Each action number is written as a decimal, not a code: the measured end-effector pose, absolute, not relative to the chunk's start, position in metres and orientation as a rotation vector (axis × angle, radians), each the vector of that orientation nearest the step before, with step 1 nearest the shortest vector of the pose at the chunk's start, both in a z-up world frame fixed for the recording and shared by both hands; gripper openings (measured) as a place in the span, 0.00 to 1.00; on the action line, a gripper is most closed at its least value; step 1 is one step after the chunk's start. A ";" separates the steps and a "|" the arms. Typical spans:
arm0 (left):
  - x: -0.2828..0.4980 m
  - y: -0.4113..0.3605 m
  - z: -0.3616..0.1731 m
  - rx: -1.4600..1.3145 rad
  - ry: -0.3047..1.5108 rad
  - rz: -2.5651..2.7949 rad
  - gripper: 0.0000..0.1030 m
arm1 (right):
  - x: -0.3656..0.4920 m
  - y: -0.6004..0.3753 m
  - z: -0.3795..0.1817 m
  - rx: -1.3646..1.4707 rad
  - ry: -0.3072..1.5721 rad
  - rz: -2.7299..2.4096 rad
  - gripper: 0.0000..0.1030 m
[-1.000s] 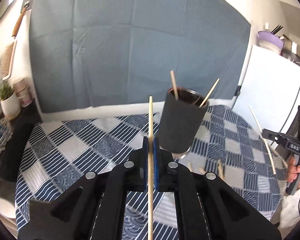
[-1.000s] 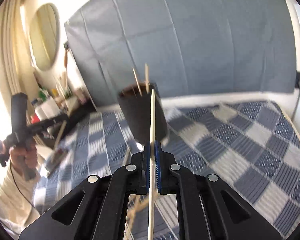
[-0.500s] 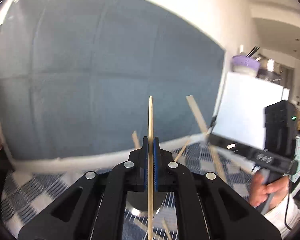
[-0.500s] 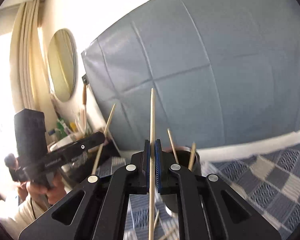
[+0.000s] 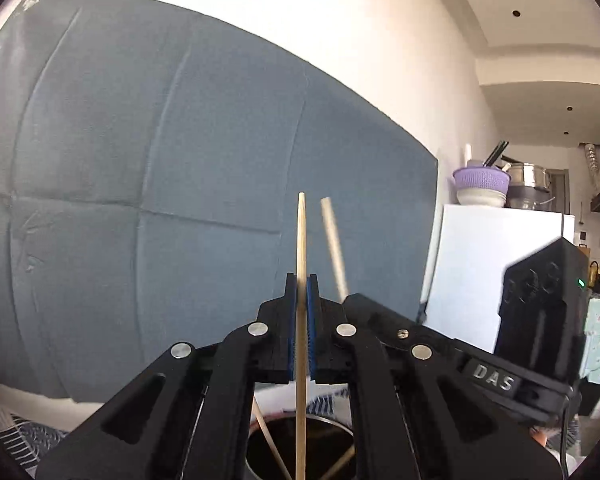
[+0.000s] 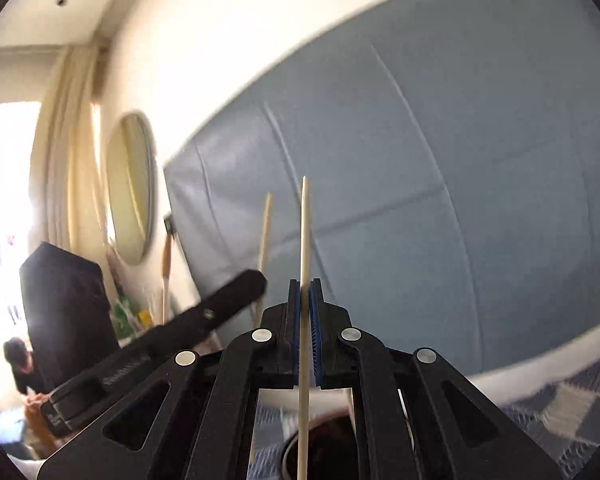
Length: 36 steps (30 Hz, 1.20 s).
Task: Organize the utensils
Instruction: 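Open the right gripper to drop the stick into the black cup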
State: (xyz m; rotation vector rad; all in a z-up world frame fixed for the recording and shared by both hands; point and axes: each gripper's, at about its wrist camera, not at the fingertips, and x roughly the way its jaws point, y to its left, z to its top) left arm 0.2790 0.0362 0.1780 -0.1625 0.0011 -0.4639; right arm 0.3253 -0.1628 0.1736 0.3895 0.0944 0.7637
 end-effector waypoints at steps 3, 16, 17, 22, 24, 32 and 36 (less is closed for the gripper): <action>0.288 0.035 0.166 -0.179 -0.021 -0.447 0.05 | 0.332 -0.161 0.160 0.393 0.077 0.740 0.05; 0.278 0.044 0.149 -0.147 -0.009 -0.365 0.70 | 0.328 -0.188 0.157 0.436 0.081 0.640 0.68; 0.276 0.046 0.150 -0.130 -0.010 -0.351 0.85 | 0.322 -0.193 0.161 0.440 0.054 0.642 0.68; 0.252 0.049 0.159 -0.062 -0.020 -0.304 0.95 | 0.304 -0.213 0.174 0.509 0.036 0.708 0.90; 0.242 0.046 0.161 -0.020 -0.026 -0.276 0.95 | 0.295 -0.217 0.179 0.518 0.042 0.704 0.92; 0.196 0.033 0.159 0.053 -0.016 -0.245 0.95 | 0.264 -0.225 0.191 0.479 0.124 0.640 0.92; 0.168 0.025 0.147 0.051 0.009 -0.211 0.95 | 0.244 -0.246 0.183 0.567 0.129 0.646 0.93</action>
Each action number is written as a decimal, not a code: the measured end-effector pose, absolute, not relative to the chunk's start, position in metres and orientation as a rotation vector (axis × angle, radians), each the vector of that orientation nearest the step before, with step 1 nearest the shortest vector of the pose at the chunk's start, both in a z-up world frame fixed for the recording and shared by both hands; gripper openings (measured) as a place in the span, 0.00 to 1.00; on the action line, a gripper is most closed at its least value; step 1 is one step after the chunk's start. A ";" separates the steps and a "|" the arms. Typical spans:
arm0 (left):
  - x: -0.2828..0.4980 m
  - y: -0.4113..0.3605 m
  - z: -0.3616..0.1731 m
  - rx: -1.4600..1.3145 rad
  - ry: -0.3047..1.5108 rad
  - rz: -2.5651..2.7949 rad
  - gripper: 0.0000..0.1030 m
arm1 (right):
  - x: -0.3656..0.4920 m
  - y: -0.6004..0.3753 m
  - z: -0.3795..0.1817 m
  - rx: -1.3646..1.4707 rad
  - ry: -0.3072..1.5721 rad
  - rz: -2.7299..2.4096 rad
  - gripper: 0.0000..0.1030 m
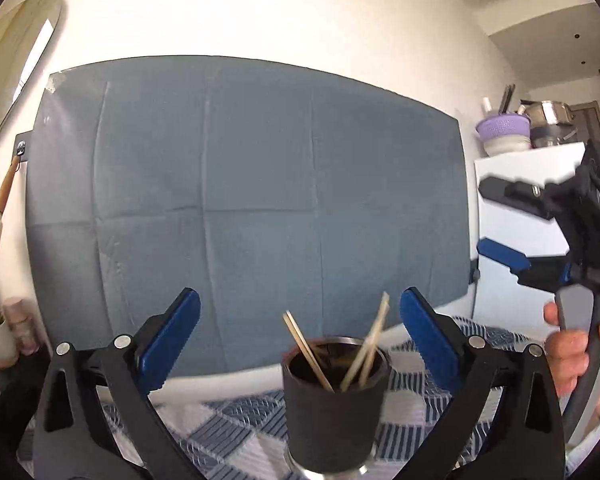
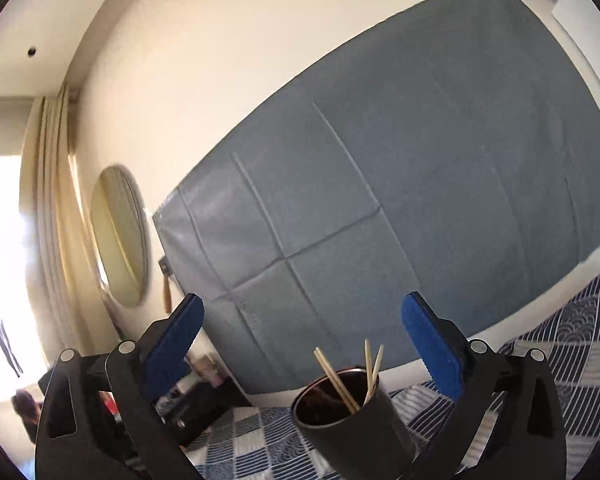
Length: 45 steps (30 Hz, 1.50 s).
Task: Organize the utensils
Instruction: 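Open the right gripper to drop the stick into the black cup, then lower the right gripper to the sticks and close on another stick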
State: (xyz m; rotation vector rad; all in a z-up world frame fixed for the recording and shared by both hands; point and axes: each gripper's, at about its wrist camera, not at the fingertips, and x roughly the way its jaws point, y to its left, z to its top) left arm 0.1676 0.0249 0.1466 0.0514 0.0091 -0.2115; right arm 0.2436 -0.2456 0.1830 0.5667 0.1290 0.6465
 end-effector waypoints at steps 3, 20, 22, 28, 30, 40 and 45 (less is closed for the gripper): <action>0.150 0.018 0.134 0.066 0.033 -0.214 0.95 | 0.234 -0.257 0.174 0.617 0.191 0.654 0.93; 0.105 -0.001 0.066 0.149 0.219 -0.256 0.95 | 0.200 -0.272 0.089 0.509 0.570 0.552 0.92; 0.104 -0.004 0.061 0.162 0.229 -0.254 0.95 | 0.198 -0.267 0.074 0.448 0.638 0.512 0.92; 0.111 -0.002 0.047 0.142 0.277 -0.256 0.95 | 0.185 -0.249 0.041 0.289 0.758 0.455 0.92; 0.113 -0.002 0.045 0.143 0.284 -0.257 0.95 | 0.181 -0.244 0.032 0.256 0.785 0.460 0.92; 0.125 0.001 0.035 0.125 0.433 -0.286 0.95 | 0.169 -0.229 0.001 0.043 0.928 0.367 0.92; 0.136 -0.005 0.019 0.157 0.568 -0.291 0.95 | 0.162 -0.223 -0.008 -0.030 0.959 0.363 0.92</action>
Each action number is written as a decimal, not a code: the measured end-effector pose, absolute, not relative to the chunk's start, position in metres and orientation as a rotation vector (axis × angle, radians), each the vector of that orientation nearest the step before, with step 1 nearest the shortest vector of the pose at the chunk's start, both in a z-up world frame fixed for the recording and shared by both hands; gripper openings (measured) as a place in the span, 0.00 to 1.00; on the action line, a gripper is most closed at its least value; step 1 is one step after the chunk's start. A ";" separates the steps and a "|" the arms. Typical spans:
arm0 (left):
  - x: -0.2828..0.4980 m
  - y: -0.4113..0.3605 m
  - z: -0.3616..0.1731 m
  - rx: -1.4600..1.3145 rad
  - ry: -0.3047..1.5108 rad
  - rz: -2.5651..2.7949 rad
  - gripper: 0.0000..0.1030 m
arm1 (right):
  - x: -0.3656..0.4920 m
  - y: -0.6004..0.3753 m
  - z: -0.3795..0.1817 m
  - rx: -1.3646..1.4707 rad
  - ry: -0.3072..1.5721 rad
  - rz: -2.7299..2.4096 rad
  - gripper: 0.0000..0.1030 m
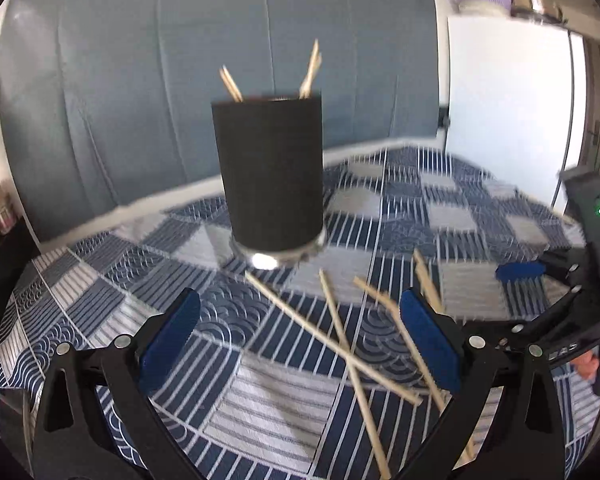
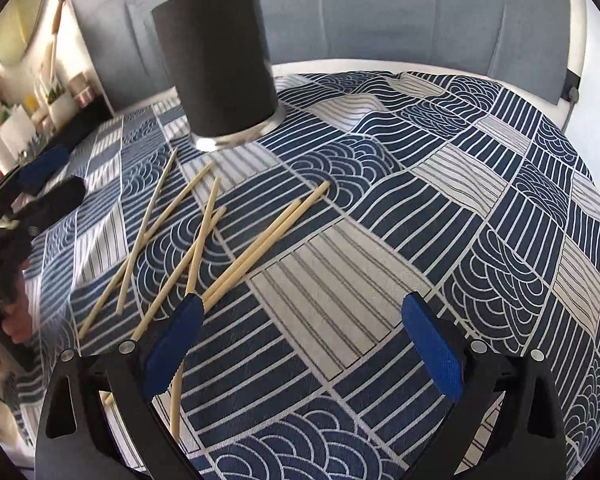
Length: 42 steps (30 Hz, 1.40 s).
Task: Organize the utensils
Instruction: 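Lower the right gripper to the sticks and close on another stick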
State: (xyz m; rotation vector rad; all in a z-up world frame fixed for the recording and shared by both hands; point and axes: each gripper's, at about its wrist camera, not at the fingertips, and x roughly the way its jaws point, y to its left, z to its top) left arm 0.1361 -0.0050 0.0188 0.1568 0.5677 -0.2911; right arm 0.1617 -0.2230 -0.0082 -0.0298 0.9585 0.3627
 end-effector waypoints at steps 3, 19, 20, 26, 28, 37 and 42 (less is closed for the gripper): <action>0.146 -0.008 0.004 0.195 0.687 -0.280 0.95 | 0.162 -0.214 -0.009 -0.075 0.961 0.353 0.92; 0.192 0.018 -0.018 0.079 0.948 -0.231 0.95 | 0.164 -0.166 0.007 -0.269 0.882 0.372 0.92; 0.201 0.020 -0.018 0.068 0.972 -0.208 0.95 | 0.166 -0.163 0.010 -0.273 0.878 0.388 0.92; 0.235 0.026 -0.020 0.009 1.052 -0.124 0.94 | 0.173 -0.142 0.015 -0.306 0.888 0.474 0.91; 0.241 0.029 -0.021 -0.002 1.056 -0.087 0.94 | 0.170 -0.135 0.014 -0.321 0.896 0.517 0.75; 0.225 0.029 -0.023 0.059 1.021 -0.093 0.86 | 0.161 -0.126 0.003 -0.367 0.994 0.599 0.17; 0.208 0.042 -0.017 0.073 0.996 -0.132 0.60 | 0.156 -0.132 0.004 -0.325 1.009 0.607 0.08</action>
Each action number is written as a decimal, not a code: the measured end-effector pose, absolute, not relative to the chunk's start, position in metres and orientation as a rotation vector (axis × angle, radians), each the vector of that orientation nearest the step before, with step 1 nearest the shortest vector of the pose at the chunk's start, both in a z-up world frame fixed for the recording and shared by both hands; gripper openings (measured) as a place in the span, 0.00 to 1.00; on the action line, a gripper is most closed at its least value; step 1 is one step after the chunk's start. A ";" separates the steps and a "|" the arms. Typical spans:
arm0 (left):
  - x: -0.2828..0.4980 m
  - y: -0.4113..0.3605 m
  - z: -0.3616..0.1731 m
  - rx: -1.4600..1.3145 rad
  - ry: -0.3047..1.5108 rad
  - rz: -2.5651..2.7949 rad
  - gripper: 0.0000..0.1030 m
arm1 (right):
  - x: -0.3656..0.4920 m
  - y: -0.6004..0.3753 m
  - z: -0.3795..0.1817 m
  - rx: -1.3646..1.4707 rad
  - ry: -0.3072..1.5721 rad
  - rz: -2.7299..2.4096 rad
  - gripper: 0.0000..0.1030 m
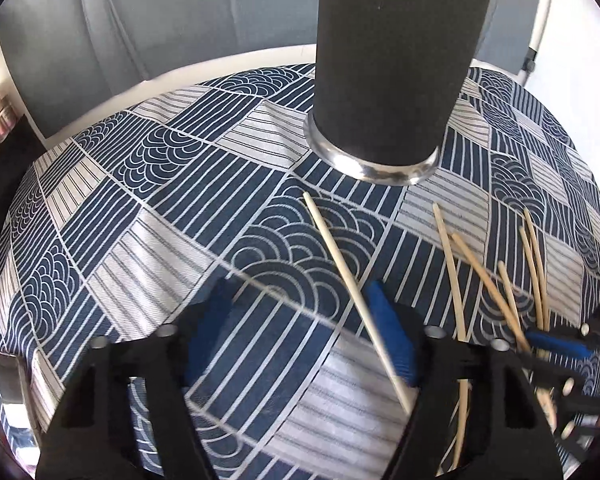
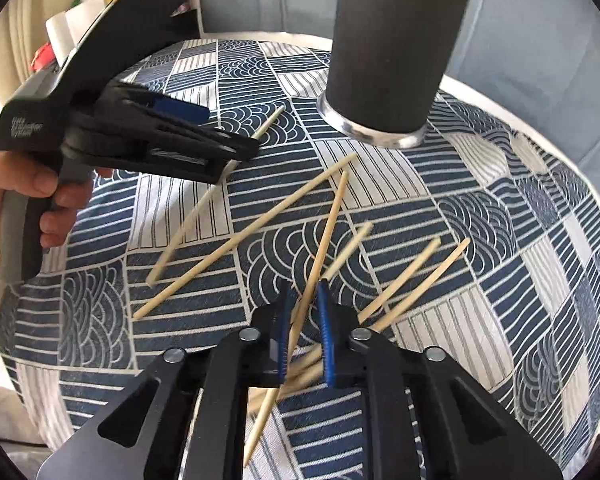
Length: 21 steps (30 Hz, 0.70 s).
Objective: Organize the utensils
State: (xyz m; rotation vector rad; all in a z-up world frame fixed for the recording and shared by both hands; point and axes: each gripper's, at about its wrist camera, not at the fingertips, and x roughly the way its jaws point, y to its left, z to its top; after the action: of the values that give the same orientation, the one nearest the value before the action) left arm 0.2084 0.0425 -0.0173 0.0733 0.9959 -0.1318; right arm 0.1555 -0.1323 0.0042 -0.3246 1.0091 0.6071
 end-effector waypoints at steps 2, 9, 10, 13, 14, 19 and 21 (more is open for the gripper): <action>0.201 0.047 -0.015 0.095 0.986 -0.172 0.18 | 0.152 -0.137 0.010 -0.292 0.996 0.610 0.05; 0.196 0.073 -0.013 -0.002 1.045 -0.264 0.09 | 0.142 -0.169 0.026 -0.219 0.955 0.608 0.05; 0.195 0.076 -0.013 -0.004 1.048 -0.264 0.06 | 0.144 -0.175 0.027 -0.203 0.951 0.598 0.05; 0.189 0.081 -0.014 0.029 1.053 -0.249 0.05 | 0.147 -0.198 0.028 -0.132 0.964 0.593 0.07; 0.186 0.082 -0.014 0.038 1.057 -0.251 0.05 | 0.147 -0.203 0.028 -0.088 0.983 0.621 0.08; 0.172 0.085 -0.015 0.086 1.072 -0.254 0.05 | 0.133 -0.168 0.028 -0.190 0.999 0.733 0.16; 0.167 0.088 -0.015 0.099 1.076 -0.256 0.06 | 0.126 -0.145 0.025 -0.289 1.003 0.758 0.36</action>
State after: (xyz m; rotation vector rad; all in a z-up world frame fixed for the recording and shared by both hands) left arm 0.1671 0.0875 -0.0150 0.0994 1.0760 -0.2559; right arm 0.1256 -0.1445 0.0252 -0.2891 1.0031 0.7582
